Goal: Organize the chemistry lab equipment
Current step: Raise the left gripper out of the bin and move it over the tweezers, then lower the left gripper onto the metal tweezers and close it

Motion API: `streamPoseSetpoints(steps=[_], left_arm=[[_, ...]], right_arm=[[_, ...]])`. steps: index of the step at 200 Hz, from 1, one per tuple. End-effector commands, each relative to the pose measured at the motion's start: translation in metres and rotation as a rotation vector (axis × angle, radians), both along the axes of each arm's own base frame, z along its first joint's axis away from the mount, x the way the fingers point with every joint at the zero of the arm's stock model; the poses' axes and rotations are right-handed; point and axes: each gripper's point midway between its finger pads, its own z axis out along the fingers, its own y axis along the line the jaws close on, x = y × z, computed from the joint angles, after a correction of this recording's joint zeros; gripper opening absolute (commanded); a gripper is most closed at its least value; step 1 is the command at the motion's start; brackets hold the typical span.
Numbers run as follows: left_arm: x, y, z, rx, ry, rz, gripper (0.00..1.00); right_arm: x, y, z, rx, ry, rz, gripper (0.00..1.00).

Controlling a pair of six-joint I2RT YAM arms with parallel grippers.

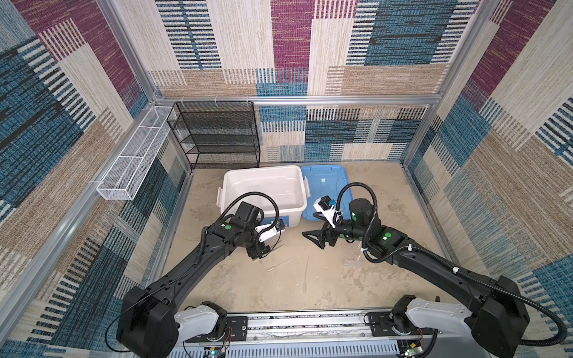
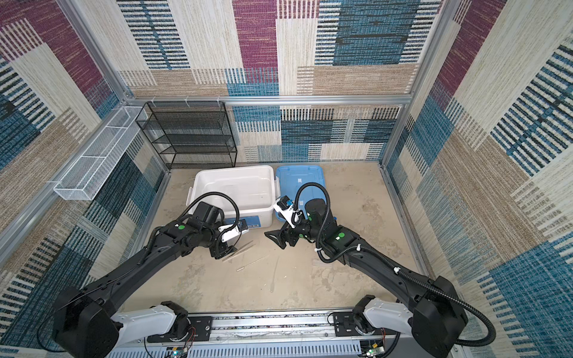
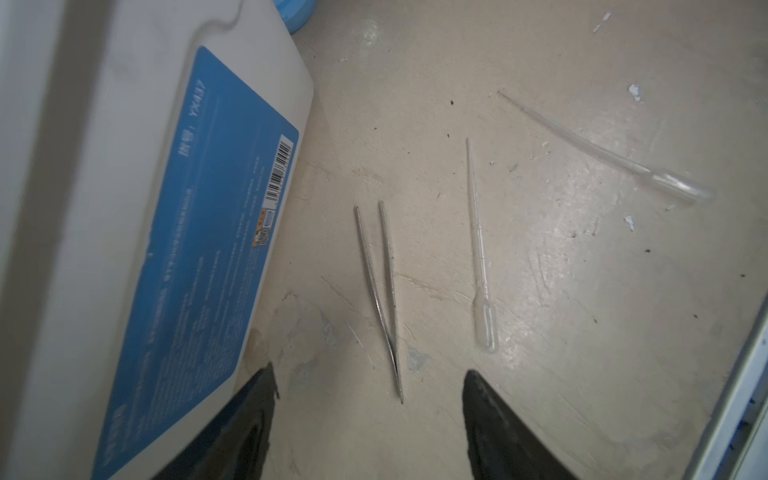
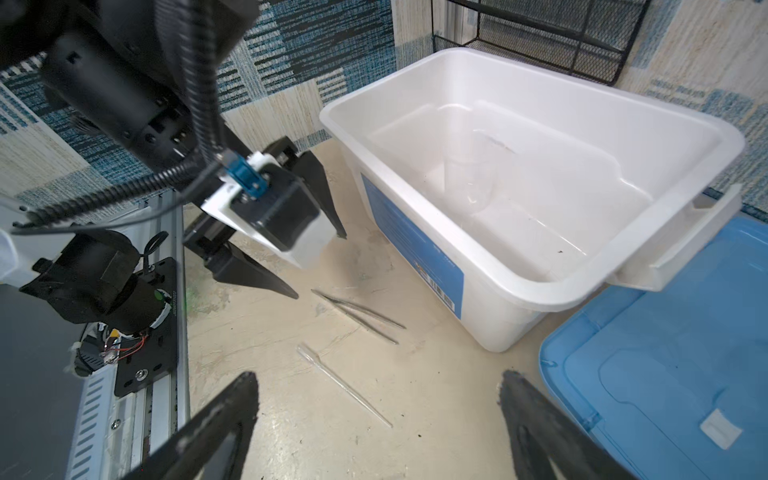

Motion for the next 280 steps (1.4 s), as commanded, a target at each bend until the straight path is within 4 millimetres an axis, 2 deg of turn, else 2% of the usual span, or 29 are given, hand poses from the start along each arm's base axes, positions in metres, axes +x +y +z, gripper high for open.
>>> streamPoseSetpoints(steps=[1,40,78,109,152,196,250,280], left_arm=[[0.014,-0.008,-0.009,-0.030,-0.010,0.035,0.70],[0.014,-0.015,-0.046,0.004,0.117,0.025,0.56],[0.005,-0.019,-0.067,0.059,0.177,0.003,0.53],[-0.005,-0.020,-0.087,0.139,0.214,-0.030,0.51],[-0.002,-0.018,-0.088,0.160,0.216,-0.016,0.48],[0.001,-0.016,-0.091,0.157,0.217,-0.004,0.49],[0.007,-0.017,-0.078,0.113,0.161,0.010,0.49],[0.010,-0.010,-0.084,0.137,0.189,0.041,0.50]], right_arm=[[0.002,0.008,0.013,0.069,-0.033,0.001,0.91],[0.001,0.006,0.008,0.099,-0.024,-0.030,0.90],[-0.008,0.006,0.006,0.130,-0.001,-0.013,0.90],[-0.006,0.005,0.008,0.131,-0.001,-0.024,0.90],[-0.009,0.009,0.012,0.146,0.008,-0.016,0.90],[-0.010,0.008,0.001,0.125,0.024,-0.021,0.90],[-0.009,0.009,-0.007,0.103,0.038,-0.021,0.90],[-0.008,0.010,-0.011,0.095,0.050,-0.024,0.90]])
